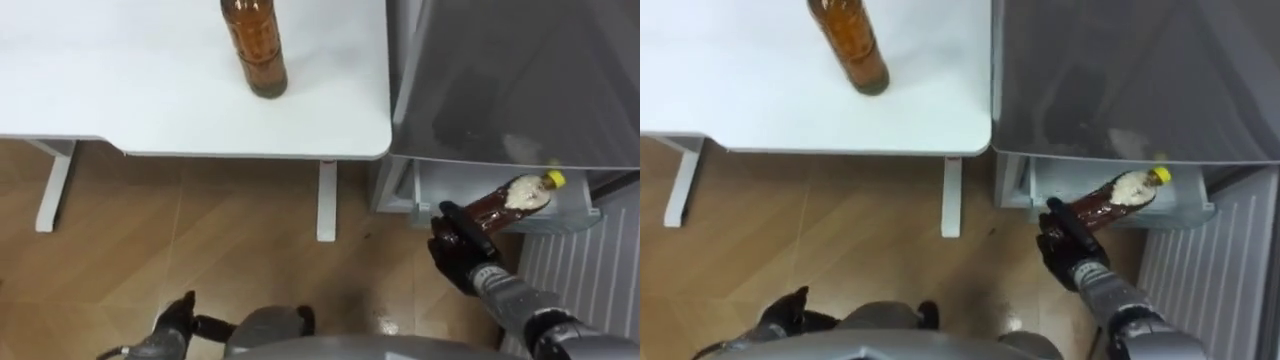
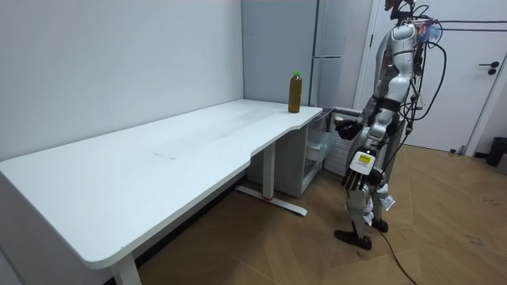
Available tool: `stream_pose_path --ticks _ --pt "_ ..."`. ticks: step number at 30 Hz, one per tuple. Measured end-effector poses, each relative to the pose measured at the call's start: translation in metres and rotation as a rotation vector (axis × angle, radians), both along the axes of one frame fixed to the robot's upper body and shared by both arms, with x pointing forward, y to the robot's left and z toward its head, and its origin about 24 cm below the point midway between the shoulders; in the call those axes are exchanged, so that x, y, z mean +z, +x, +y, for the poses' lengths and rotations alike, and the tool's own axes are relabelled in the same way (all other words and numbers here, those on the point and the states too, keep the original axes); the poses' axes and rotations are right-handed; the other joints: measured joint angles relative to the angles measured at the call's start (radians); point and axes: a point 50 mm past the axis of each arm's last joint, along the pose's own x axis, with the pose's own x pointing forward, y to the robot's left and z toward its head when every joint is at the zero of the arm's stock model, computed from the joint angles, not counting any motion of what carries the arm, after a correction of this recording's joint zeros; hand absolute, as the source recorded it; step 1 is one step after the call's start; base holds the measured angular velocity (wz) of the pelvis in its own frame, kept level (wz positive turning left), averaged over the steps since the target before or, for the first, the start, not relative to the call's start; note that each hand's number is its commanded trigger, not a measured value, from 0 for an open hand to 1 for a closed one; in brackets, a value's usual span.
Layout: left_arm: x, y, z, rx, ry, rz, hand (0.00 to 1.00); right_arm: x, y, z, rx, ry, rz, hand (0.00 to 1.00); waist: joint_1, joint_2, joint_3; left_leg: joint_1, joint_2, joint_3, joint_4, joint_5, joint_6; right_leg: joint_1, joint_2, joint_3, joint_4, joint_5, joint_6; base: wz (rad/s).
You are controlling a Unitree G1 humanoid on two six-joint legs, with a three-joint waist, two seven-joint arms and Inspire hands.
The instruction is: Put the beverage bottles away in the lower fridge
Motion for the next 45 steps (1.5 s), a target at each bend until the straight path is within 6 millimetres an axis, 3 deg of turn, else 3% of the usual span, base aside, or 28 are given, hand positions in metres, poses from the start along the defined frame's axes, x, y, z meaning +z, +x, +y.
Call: stream_pose_path --ticks 6,10,15,22,23,24,35,45 --pt "0.001 0.011 0.0 -0.012 -0.007 0.008 0.0 0.013 0.019 -0.012 -0.014 -0.027 -0.028 1.0 0.01 -0.002 0.0018 -0.059 -0.011 -0.006 -0.032 0.038 0.009 -0.08 -0.012 -0.007 0.021 0.008 0.002 0.05" --pt "0.002 0.015 0.001 -0.021 -0.007 -0.001 0.0 0.024 0.029 -0.034 -0.033 -0.076 -0.037 1.0 0.029 -0.01 0.0079 -0.102 -0.011 -0.005 -0.04 0.056 0.01 -0.136 -0.017 -0.012 0.041 0.01 -0.001 0.04" --pt "0.005 0.019 0.012 -0.035 0.015 0.008 0.0 0.043 0.054 -0.039 -0.031 -0.091 -0.086 1.0 0.031 -0.027 0.0181 -0.165 -0.012 -0.005 -0.054 0.084 0.011 -0.218 -0.023 -0.012 0.071 0.012 -0.006 0.0" --pt "0.005 0.02 0.01 -0.045 0.012 0.015 0.0 0.06 0.075 -0.044 -0.067 -0.073 -0.122 1.0 0.03 -0.046 0.0294 -0.229 -0.012 -0.005 -0.051 0.098 0.015 -0.289 -0.027 -0.014 0.094 0.014 -0.008 0.01" --pt "0.005 0.02 0.01 -0.048 0.014 0.016 0.0 0.061 0.076 -0.045 -0.076 -0.073 -0.125 0.36 0.03 -0.048 0.0301 -0.232 -0.013 -0.005 -0.051 0.099 0.015 -0.293 -0.028 -0.014 0.097 0.014 -0.008 0.0" --pt "0.005 0.02 0.011 -0.049 0.016 0.018 0.0 0.064 0.078 -0.047 -0.095 -0.069 -0.128 0.0 0.03 -0.048 0.0307 -0.236 -0.013 -0.005 -0.051 0.1 0.015 -0.3 -0.03 -0.014 0.102 0.014 -0.008 0.0" --pt "0.007 0.019 0.02 -0.044 0.051 0.02 0.0 0.08 0.092 -0.057 -0.169 -0.05 -0.153 0.0 0.036 -0.053 0.0319 -0.289 -0.016 -0.004 -0.034 0.108 0.017 -0.361 -0.041 -0.015 0.142 0.004 -0.012 0.0" --pt "0.008 0.017 0.026 -0.033 0.081 0.035 0.0 0.079 0.09 -0.059 -0.186 -0.05 -0.124 0.0 0.045 -0.051 0.0318 -0.293 -0.016 -0.013 -0.012 0.112 0.019 -0.361 -0.042 -0.02 0.173 -0.01 -0.014 0.04"
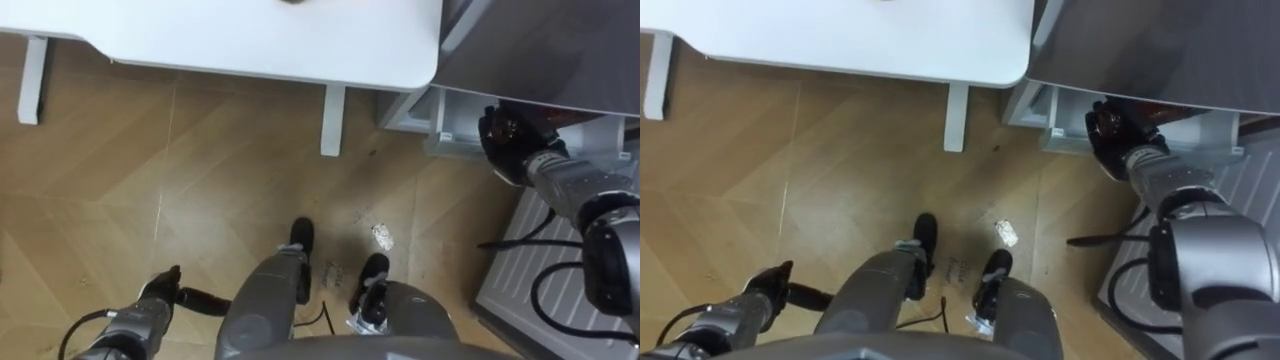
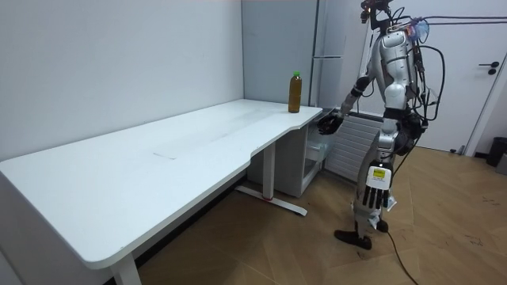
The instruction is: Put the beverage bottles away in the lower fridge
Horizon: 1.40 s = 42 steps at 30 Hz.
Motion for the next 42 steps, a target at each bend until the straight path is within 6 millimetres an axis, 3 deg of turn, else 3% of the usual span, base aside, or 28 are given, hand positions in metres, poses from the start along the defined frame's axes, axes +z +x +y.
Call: stream_pose_path --ticks 15,25,37,39,42 --pt "0.002 0.006 -0.001 -0.009 -0.006 -0.031 0.0 0.001 -0.002 -0.005 0.022 -0.017 -0.044 0.0 -0.006 0.005 -0.0029 0.023 0.002 0.005 -0.003 0.001 -0.001 0.025 0.001 0.001 -0.002 0.001 -0.002 0.01" --pt "0.001 0.001 -0.001 -0.006 -0.042 -0.017 0.0 -0.012 -0.02 -0.009 0.008 -0.009 -0.016 0.0 0.006 0.039 -0.0229 0.116 -0.002 0.011 -0.032 0.002 -0.001 0.112 0.002 0.008 -0.025 -0.001 0.002 0.0" --pt "-0.003 -0.02 0.002 0.072 -0.051 0.001 0.0 -0.03 -0.052 -0.021 0.003 -0.057 -0.013 0.0 -0.021 0.044 -0.029 0.232 -0.001 0.031 -0.079 0.001 -0.001 0.233 0.01 -0.008 -0.102 0.005 0.008 0.02" --pt "-0.003 -0.021 0.002 0.082 -0.052 0.0 0.0 -0.034 -0.059 -0.023 0.011 -0.066 -0.016 0.0 -0.021 0.043 -0.0384 0.253 -0.001 0.035 -0.089 0.001 -0.002 0.253 0.011 -0.006 -0.11 0.006 0.008 -0.06" --pt "-0.004 -0.024 0.0 0.104 -0.061 -0.008 0.0 -0.042 -0.075 -0.025 0.048 -0.103 0.006 0.0 -0.024 0.042 -0.0462 0.29 0.002 0.04 -0.095 -0.004 -0.006 0.3 0.017 -0.006 -0.126 0.01 0.008 -0.01"
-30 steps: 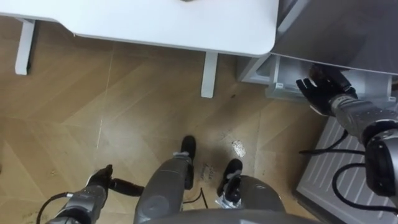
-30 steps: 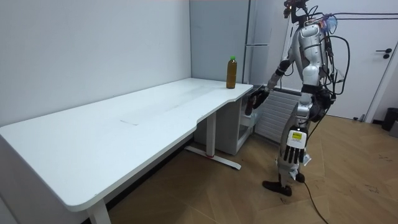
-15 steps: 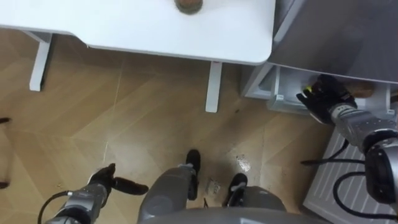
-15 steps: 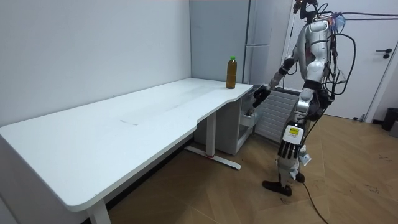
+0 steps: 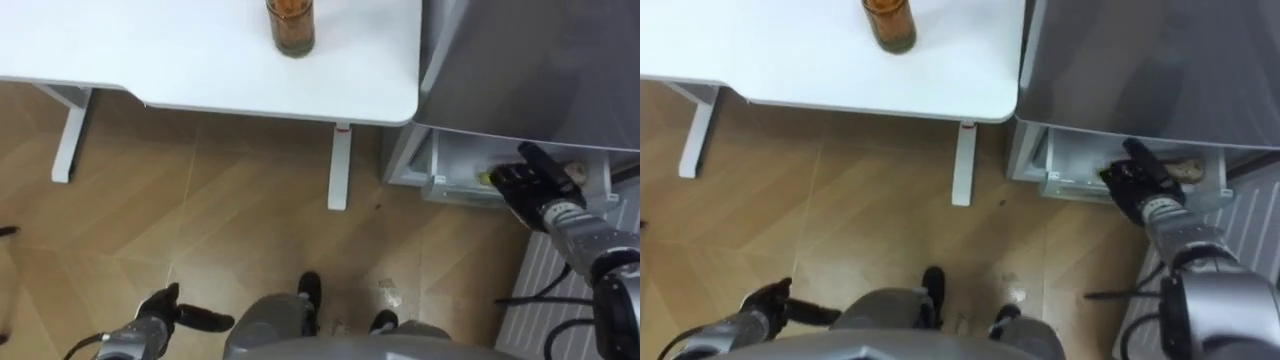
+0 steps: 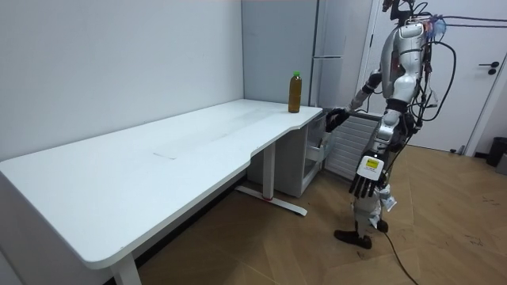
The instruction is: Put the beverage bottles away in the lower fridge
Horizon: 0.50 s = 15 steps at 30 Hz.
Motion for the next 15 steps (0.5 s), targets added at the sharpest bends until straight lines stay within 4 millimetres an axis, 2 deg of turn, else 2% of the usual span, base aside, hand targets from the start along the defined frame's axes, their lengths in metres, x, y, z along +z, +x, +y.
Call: stream_pose_path --ticks 3,4,7,9,11,14,15 --pt "0.0 -0.007 0.001 0.007 0.006 -0.01 0.0 -0.01 -0.018 0.004 0.076 -0.031 0.035 0.0 -0.007 -0.016 -0.0088 0.043 0.002 0.008 -0.009 -0.008 -0.006 0.039 0.004 0.004 -0.024 -0.002 -0.001 -0.02" --pt "-0.001 -0.016 0.002 0.019 0.008 0.003 0.0 -0.014 -0.025 0.007 0.099 -0.035 0.044 0.0 -0.007 -0.023 -0.0117 0.056 0.005 0.014 -0.01 -0.012 -0.009 0.054 0.008 0.005 -0.034 -0.002 -0.001 -0.1" --pt "-0.002 -0.023 0.003 0.033 0.013 0.009 0.0 -0.023 -0.04 0.012 0.103 -0.032 0.071 0.0 -0.015 -0.038 -0.0125 0.082 0.009 0.024 -0.007 -0.025 -0.011 0.085 0.011 0.006 -0.048 -0.004 -0.002 -0.07" --pt "-0.002 -0.026 0.003 0.034 0.014 0.013 0.0 -0.029 -0.049 0.015 0.115 -0.033 0.101 0.0 -0.024 -0.046 -0.0082 0.095 0.009 0.025 0.001 -0.034 -0.012 0.106 0.012 0.002 -0.055 -0.005 -0.001 0.0" --pt "-0.002 -0.029 0.003 0.037 0.016 0.017 0.0 -0.035 -0.06 0.019 0.13 -0.032 0.134 0.0 -0.024 -0.051 -0.0081 0.107 0.008 0.025 0.002 -0.042 -0.012 0.124 0.014 0.002 -0.067 -0.005 0.001 0.0" --pt "-0.001 -0.024 0.003 0.036 0.015 -0.004 0.0 -0.044 -0.077 0.026 0.18 -0.045 0.198 0.0 -0.026 -0.048 -0.0057 0.112 0.008 0.025 0.009 -0.052 -0.013 0.131 0.015 0.011 -0.066 -0.005 0.002 -0.06" --pt "-0.001 -0.023 0.002 0.048 0.01 -0.012 0.0 -0.049 -0.087 0.03 0.205 -0.047 0.235 0.0 -0.027 -0.044 -0.0012 0.121 0.008 0.028 0.009 -0.057 -0.013 0.141 0.015 0.013 -0.067 -0.005 0.003 -0.07"
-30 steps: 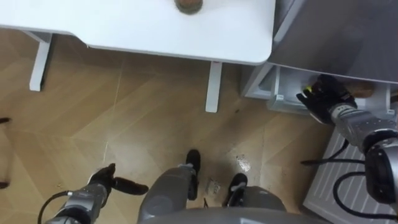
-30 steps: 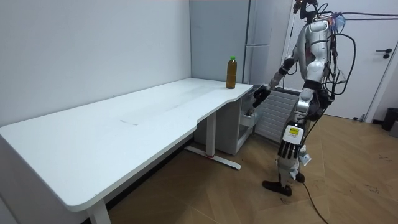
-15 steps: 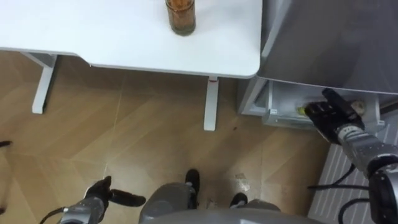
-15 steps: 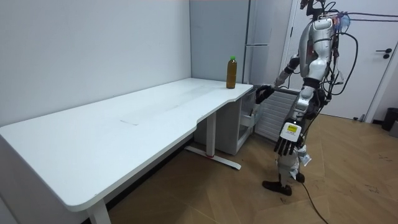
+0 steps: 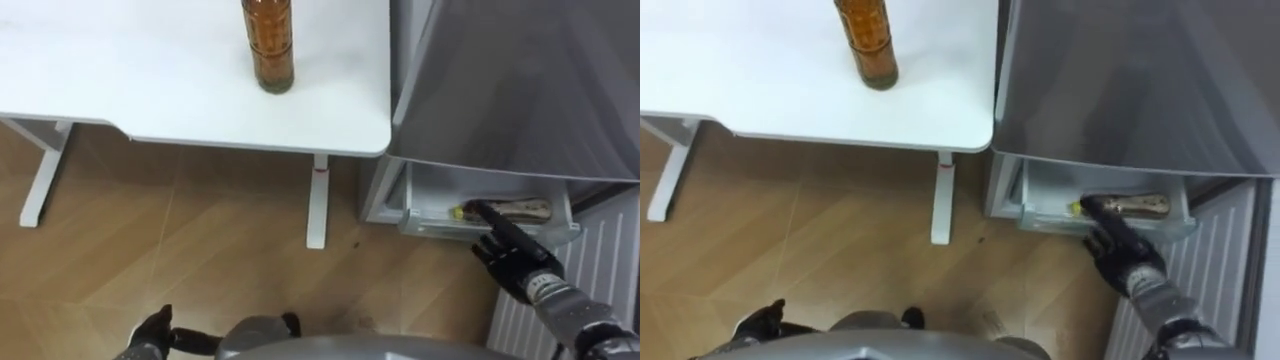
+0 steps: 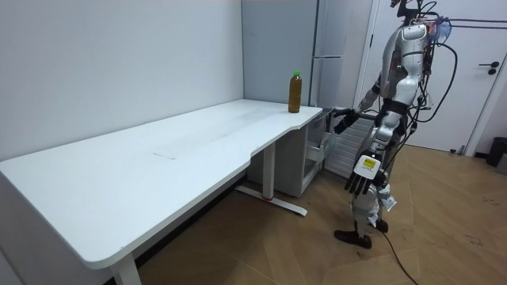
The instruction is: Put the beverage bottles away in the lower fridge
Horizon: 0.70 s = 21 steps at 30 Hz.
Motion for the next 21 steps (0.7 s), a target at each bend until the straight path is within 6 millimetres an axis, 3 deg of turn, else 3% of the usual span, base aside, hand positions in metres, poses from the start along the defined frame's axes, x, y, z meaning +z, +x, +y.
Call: stream_pose_path --ticks 1,2,6,14,16,21 --pt "0.0 0.0 -0.001 0.003 -0.003 -0.007 0.0 -0.004 -0.011 0.004 0.033 -0.006 0.043 0.0 -0.001 0.004 -0.0002 0.006 0.0 0.002 0.001 -0.004 0.0 0.006 0.0 0.003 -0.001 -0.001 0.002 -0.07" --pt "0.0 0.001 -0.003 0.009 -0.006 -0.019 0.0 -0.008 -0.021 0.006 0.069 -0.018 0.086 0.0 -0.004 0.006 0.0056 0.021 -0.003 0.003 -0.004 -0.007 0.0 0.019 -0.002 0.01 -0.003 -0.004 0.004 -0.06" --pt "-0.002 0.001 -0.009 0.057 -0.014 -0.043 0.0 -0.015 -0.044 0.009 0.194 -0.077 0.203 0.0 -0.01 0.01 0.0067 0.05 -0.005 0.015 -0.007 -0.019 0.001 0.041 -0.006 0.022 -0.002 -0.013 0.01 -0.1" --pt "-0.003 -0.013 -0.008 0.108 -0.014 -0.024 0.0 -0.022 -0.065 0.019 0.411 -0.171 0.337 0.0 -0.02 0.003 0.0018 0.084 -0.004 0.035 -0.004 -0.042 0.0 0.07 -0.006 0.044 -0.014 -0.015 0.013 -0.1" --pt "-0.006 -0.02 -0.014 0.119 -0.027 -0.008 0.0 -0.024 -0.071 0.023 0.467 -0.188 0.371 0.0 -0.021 0.008 -0.0022 0.091 -0.001 0.049 0.003 -0.054 0.0 0.075 -0.006 0.059 -0.014 -0.016 0.015 -0.17" --pt "-0.008 -0.03 -0.013 0.161 -0.033 0.023 0.0 -0.026 -0.085 0.026 0.525 -0.198 0.425 0.0 -0.025 0.027 0.0 0.088 0.011 0.05 0.054 -0.091 0.001 0.093 0.001 0.068 -0.016 -0.018 0.018 -0.06"
